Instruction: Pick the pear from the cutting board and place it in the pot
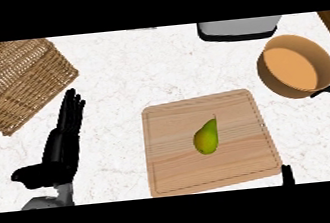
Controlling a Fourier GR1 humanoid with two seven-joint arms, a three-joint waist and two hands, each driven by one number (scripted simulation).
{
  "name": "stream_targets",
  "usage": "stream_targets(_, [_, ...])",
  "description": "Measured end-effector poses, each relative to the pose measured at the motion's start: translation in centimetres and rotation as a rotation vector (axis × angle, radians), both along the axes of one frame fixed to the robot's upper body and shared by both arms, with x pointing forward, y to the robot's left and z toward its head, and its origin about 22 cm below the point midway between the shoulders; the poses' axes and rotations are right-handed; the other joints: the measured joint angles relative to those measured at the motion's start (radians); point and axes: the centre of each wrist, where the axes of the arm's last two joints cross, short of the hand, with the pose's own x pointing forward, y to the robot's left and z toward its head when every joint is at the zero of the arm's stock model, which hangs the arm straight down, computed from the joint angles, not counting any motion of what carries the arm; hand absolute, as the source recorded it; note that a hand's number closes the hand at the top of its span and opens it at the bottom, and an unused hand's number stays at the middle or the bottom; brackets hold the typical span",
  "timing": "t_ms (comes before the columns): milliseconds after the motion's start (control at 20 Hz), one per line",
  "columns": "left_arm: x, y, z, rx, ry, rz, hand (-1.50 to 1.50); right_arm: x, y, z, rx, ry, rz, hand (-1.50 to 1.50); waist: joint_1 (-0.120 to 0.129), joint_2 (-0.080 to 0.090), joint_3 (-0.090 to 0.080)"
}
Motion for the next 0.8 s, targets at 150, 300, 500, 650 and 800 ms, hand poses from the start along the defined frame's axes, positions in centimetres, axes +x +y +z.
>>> stream_targets(150, [-0.2,0.1,-0.4,0.002,0.009,0.007,0.0,1.7,0.8,1.7,0.006,0.067,0.013,-1.5,-0.001,-0.005,0.001])
stream_targets(300, [0.2,-0.3,-0.4,-0.003,0.012,0.006,0.0,4.2,2.0,3.3,0.003,0.128,0.023,-1.5,-0.007,-0.009,0.003])
stream_targets(500, [-0.1,-0.2,-0.9,0.0,0.015,0.015,0.0,6.6,3.5,5.0,-0.016,0.247,0.03,-1.5,-0.013,-0.015,0.005])
stream_targets(650, [-0.2,0.3,-0.8,-0.003,0.018,0.024,0.0,8.4,4.9,5.7,-0.032,0.278,0.069,-1.5,-0.017,-0.019,0.007])
stream_targets(800, [-0.3,0.3,-1.3,-0.008,0.024,0.026,0.0,10.2,5.7,5.2,-0.041,0.3,0.099,-1.5,-0.022,-0.021,0.008])
